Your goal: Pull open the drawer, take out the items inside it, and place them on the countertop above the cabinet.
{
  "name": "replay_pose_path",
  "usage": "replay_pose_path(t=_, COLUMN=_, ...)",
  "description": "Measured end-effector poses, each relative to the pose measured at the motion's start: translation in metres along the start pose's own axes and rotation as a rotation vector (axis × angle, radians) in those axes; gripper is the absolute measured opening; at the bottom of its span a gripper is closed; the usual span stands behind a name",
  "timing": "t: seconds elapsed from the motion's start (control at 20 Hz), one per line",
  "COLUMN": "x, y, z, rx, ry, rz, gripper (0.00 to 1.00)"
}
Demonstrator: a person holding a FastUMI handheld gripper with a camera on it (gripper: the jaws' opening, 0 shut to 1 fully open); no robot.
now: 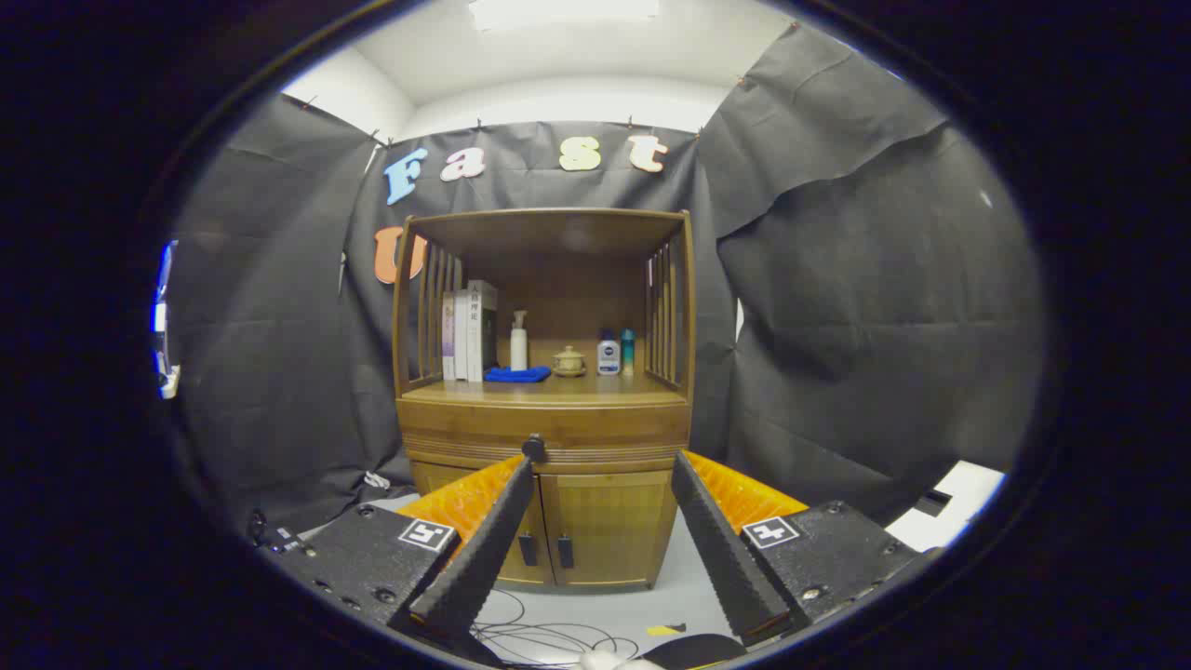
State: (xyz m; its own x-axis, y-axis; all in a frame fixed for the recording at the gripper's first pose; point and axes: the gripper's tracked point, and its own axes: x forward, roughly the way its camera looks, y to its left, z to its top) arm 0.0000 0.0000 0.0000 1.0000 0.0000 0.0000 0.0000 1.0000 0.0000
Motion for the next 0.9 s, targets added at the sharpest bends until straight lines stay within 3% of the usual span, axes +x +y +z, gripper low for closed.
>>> replay_pose_path(t=0.9, x=0.013, y=0.002, z=-0.006, rx=0.013, ry=0.015, rz=0.005, gripper=0.98)
